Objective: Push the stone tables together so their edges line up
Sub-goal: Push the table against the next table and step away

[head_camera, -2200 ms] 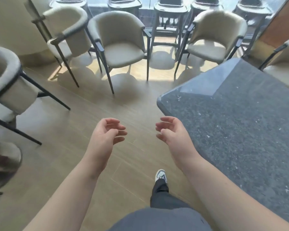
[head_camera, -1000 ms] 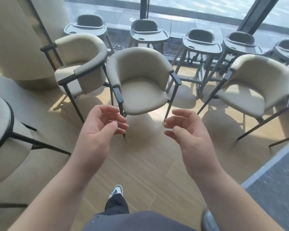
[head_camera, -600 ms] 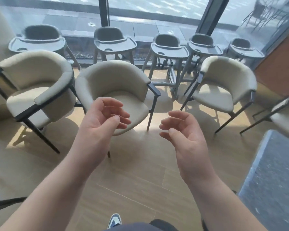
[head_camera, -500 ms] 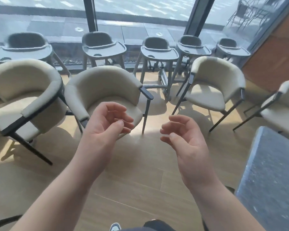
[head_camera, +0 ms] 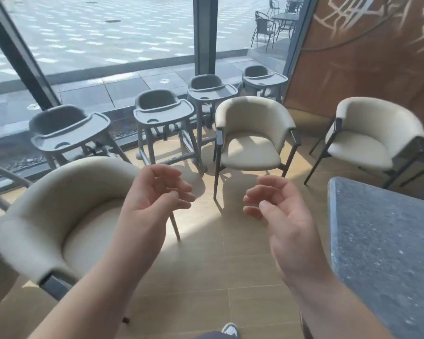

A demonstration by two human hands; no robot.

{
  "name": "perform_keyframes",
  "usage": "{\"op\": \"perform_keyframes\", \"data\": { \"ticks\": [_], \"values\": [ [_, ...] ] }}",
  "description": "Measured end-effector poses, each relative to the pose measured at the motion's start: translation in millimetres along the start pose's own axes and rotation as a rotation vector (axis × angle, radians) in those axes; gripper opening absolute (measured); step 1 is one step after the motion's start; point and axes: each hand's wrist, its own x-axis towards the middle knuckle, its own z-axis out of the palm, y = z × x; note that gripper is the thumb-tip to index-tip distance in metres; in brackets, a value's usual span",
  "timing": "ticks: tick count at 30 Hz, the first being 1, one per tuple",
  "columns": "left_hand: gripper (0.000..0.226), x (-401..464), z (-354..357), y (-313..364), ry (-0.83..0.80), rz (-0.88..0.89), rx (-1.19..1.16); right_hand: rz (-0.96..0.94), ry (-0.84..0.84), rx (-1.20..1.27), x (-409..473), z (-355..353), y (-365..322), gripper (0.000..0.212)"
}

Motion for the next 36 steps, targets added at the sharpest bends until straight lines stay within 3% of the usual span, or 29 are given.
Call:
{"op": "perform_keyframes", "data": {
  "ticks": [5,11,27,36],
  "values": [
    [0.032,71.2,51.9,-12.5,-0.134,-0.003,-0.011,-0.051,0.068,-0.016,62.5,-44.0,-2.6,0.032],
    [0.029,134.3,80.9,-34.0,-0.182,0.008,-0.002,-0.071,0.156,-0.036,124.2,-67.5,0.3,0.035],
    [0.034,375.5,64.9,-86.1,-0.369,-0.045,-0.036,-0.117,0.325,-0.132,323.6,-17.4,47.9,0.035],
    [0.032,465.7,118.7,-121.4,-0.499,-0.126,-0.036,-0.133,0.483,-0.147,391.9,-44.7,58.7,0.035]
  ]
}}
